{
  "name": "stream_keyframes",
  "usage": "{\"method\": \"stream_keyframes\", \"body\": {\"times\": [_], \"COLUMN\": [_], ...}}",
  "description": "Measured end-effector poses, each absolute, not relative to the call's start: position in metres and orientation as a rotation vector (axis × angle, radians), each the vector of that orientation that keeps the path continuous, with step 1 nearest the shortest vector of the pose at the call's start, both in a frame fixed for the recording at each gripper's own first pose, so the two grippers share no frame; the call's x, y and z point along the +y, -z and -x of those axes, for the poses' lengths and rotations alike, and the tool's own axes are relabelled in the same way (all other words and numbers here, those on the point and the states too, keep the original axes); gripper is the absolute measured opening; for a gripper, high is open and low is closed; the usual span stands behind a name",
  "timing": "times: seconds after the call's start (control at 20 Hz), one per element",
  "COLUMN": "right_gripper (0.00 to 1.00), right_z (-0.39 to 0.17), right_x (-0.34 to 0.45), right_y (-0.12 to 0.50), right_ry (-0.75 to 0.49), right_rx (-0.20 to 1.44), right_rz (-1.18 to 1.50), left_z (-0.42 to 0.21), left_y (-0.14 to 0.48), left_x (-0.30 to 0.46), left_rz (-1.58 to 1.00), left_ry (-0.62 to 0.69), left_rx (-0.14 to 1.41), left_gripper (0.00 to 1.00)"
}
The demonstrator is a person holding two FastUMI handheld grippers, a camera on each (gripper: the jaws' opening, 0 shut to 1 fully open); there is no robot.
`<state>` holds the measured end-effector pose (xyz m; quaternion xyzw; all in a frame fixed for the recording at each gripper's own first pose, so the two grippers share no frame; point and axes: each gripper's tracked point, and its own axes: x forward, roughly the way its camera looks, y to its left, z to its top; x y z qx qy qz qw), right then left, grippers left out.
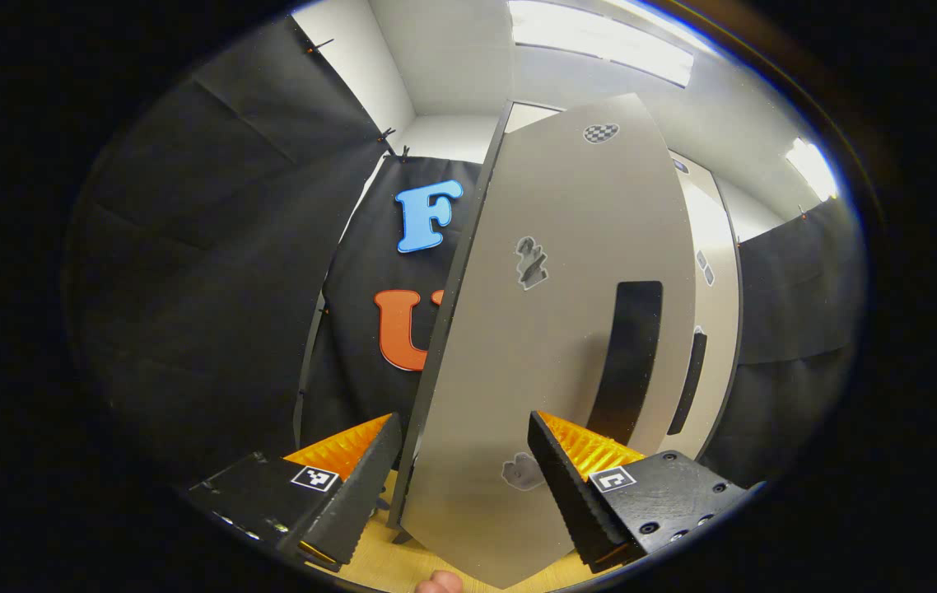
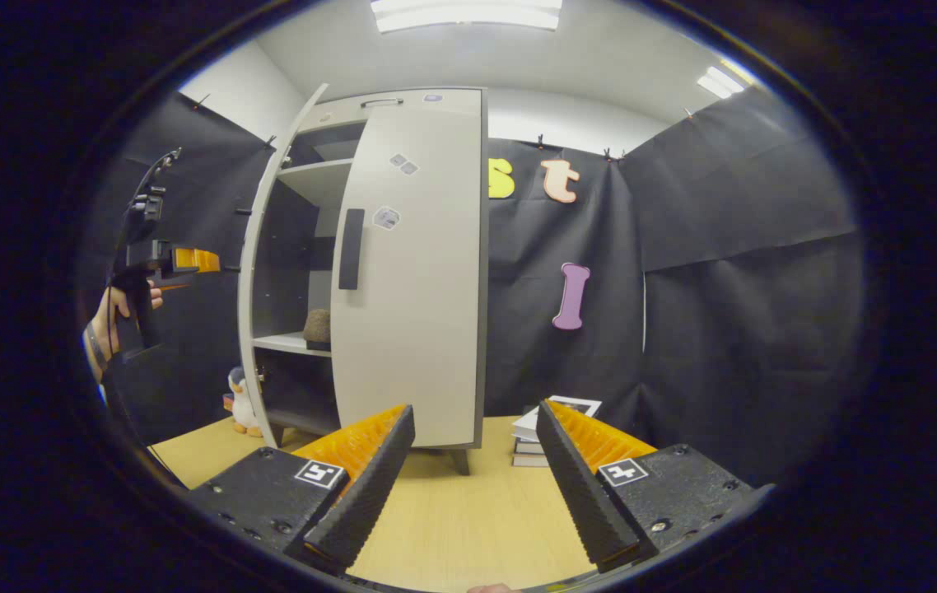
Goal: Grab one shoe with the right hand and put it into the shoe cabinet, grab the other shoe with the left hand and put it into the shoe cabinet; then close the right door with the right hand and the left door with the left hand.
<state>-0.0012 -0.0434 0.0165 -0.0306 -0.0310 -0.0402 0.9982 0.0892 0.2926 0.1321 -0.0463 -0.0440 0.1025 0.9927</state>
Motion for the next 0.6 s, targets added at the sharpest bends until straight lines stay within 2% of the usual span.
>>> {"method": "stream_keyframes", "body": {"times": [0.05, 0.1, 0.15, 0.2, 0.35, 0.4, 0.6], "right_gripper": [0.97, 0.97, 0.97, 0.97, 0.97, 0.97, 0.97], "right_z": [0.002, 0.002, 0.002, 0.002, 0.002, 0.002, -0.003], "right_x": [-0.046, -0.047, -0.048, -0.048, -0.045, -0.042, -0.029], "right_y": [-0.017, -0.017, -0.015, -0.015, -0.010, -0.007, 0.001], "right_ry": [0.088, 0.092, 0.095, 0.099, 0.092, 0.086, 0.061], "right_rx": [-0.064, -0.064, -0.061, -0.057, -0.043, -0.037, -0.014], "right_rz": [0.057, 0.051, 0.046, 0.043, 0.037, 0.037, 0.026], "left_z": [-0.090, -0.089, -0.089, -0.088, -0.080, -0.075, -0.050], "left_y": [-0.133, -0.136, -0.138, -0.140, -0.140, -0.138, -0.118], "left_x": [0.293, 0.295, 0.296, 0.296, 0.292, 0.288, 0.261], "left_rz": [0.090, 0.085, 0.086, 0.089, 0.103, 0.107, 0.080], "left_ry": [-0.212, -0.216, -0.218, -0.219, -0.218, -0.209, -0.180], "left_rx": [-0.094, -0.101, -0.111, -0.118, -0.113, -0.112, -0.069], "left_gripper": [0.99, 0.95, 0.99, 0.95, 0.95, 0.99, 0.99]}}
